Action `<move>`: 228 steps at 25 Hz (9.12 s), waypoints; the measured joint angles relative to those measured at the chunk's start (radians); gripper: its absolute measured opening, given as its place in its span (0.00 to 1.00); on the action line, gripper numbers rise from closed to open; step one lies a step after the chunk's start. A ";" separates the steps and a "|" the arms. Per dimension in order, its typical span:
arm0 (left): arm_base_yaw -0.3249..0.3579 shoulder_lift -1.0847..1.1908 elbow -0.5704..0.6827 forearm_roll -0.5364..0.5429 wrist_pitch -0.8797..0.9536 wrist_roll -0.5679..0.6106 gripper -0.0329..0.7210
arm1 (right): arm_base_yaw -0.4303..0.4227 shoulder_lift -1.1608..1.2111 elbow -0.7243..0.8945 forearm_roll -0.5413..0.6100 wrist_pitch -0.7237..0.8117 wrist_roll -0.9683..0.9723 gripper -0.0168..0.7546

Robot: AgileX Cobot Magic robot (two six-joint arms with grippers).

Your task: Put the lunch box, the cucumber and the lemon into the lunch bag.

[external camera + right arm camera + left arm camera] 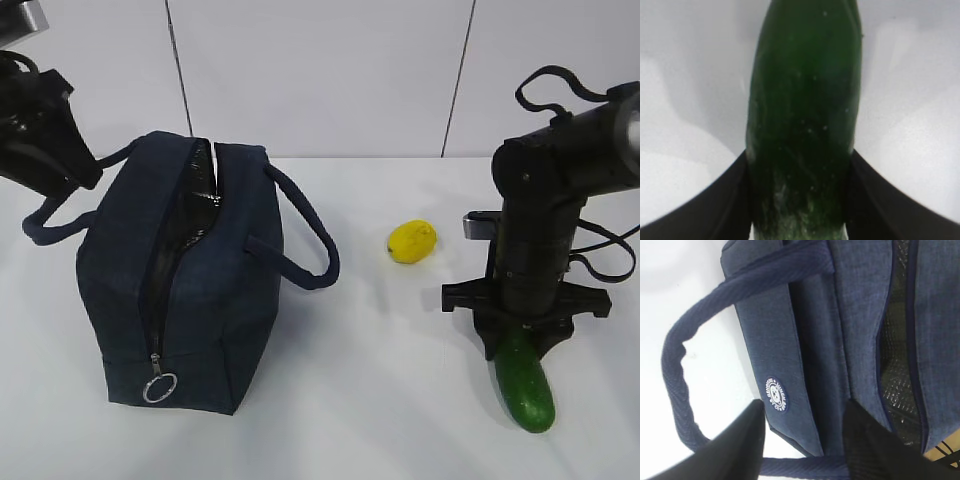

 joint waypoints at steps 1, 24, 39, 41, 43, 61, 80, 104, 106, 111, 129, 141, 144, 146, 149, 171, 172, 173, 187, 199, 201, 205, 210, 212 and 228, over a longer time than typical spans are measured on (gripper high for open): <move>0.000 0.000 0.000 0.000 0.000 0.000 0.52 | 0.000 0.000 0.000 0.000 0.000 0.000 0.47; 0.000 0.000 0.000 0.023 0.000 0.000 0.48 | 0.000 -0.216 0.000 0.081 0.209 -0.189 0.45; 0.000 -0.026 0.000 0.107 0.002 -0.034 0.48 | 0.000 -0.509 0.000 0.252 0.262 -0.385 0.45; 0.002 -0.041 0.000 0.109 0.004 -0.035 0.48 | 0.000 -0.532 0.000 0.300 0.267 -0.417 0.45; 0.002 -0.049 0.000 0.111 0.005 -0.037 0.48 | 0.000 -0.544 0.000 0.359 0.272 -0.451 0.45; 0.002 -0.051 0.000 0.113 0.006 -0.051 0.48 | 0.000 -0.548 0.004 0.725 0.206 -0.684 0.45; 0.002 -0.051 0.000 -0.050 0.006 -0.056 0.48 | 0.028 -0.363 0.005 1.717 -0.004 -1.423 0.45; 0.002 0.065 0.000 -0.136 0.002 -0.002 0.37 | 0.149 -0.023 -0.226 1.839 -0.007 -1.524 0.45; 0.002 0.074 0.000 -0.136 0.002 0.014 0.30 | 0.151 -0.008 -0.226 1.841 -0.007 -1.524 0.45; 0.002 0.082 0.000 -0.130 0.002 0.039 0.08 | 0.178 0.007 -0.226 1.877 -0.042 -1.536 0.45; 0.002 0.082 0.000 -0.082 -0.003 0.043 0.04 | 0.225 0.102 -0.235 1.821 -0.169 -1.534 0.45; 0.002 0.082 0.000 -0.077 -0.007 0.043 0.04 | 0.225 0.102 -0.235 1.691 -0.199 -1.450 0.47; 0.002 0.082 0.000 -0.077 -0.007 0.044 0.04 | 0.225 0.102 -0.235 1.691 -0.199 -1.449 0.51; 0.002 0.082 0.000 -0.077 -0.007 0.044 0.04 | 0.225 0.102 -0.235 1.691 -0.194 -1.449 0.59; 0.002 0.082 0.000 -0.077 -0.007 0.044 0.04 | 0.225 0.102 -0.235 1.691 -0.150 -1.449 0.76; 0.002 0.082 0.000 -0.059 -0.007 0.044 0.04 | 0.131 -0.027 -0.279 1.431 -0.006 -1.414 0.76; 0.002 0.082 0.000 -0.059 -0.007 0.044 0.04 | 0.131 -0.047 -0.279 1.402 0.001 -1.412 0.75; 0.002 0.082 0.000 -0.059 -0.007 0.044 0.04 | 0.131 -0.065 -0.279 1.363 0.013 -1.406 0.75; 0.002 0.082 0.000 -0.056 -0.007 0.044 0.04 | 0.035 -0.255 -0.287 0.920 0.117 -1.088 0.72; 0.002 0.082 0.000 -0.053 -0.007 0.044 0.04 | -0.113 -0.255 -0.300 0.725 0.066 -0.690 0.72; 0.002 0.082 0.000 -0.053 -0.007 0.044 0.04 | -0.113 -0.255 -0.329 0.597 0.094 -0.606 0.72; 0.002 0.082 0.000 -0.051 -0.007 0.044 0.04 | -0.113 -0.255 -0.396 0.429 0.126 -0.440 0.72; 0.002 0.082 0.000 -0.051 -0.007 0.044 0.04 | -0.114 -0.255 -0.406 0.425 0.173 -0.313 0.72; 0.002 0.082 0.000 -0.051 -0.007 0.044 0.04 | -0.114 -0.255 -0.406 0.404 0.181 -0.307 0.72; 0.002 0.082 0.000 -0.061 -0.007 0.044 0.04 | 0.034 -0.182 -0.406 -0.015 0.084 0.410 0.70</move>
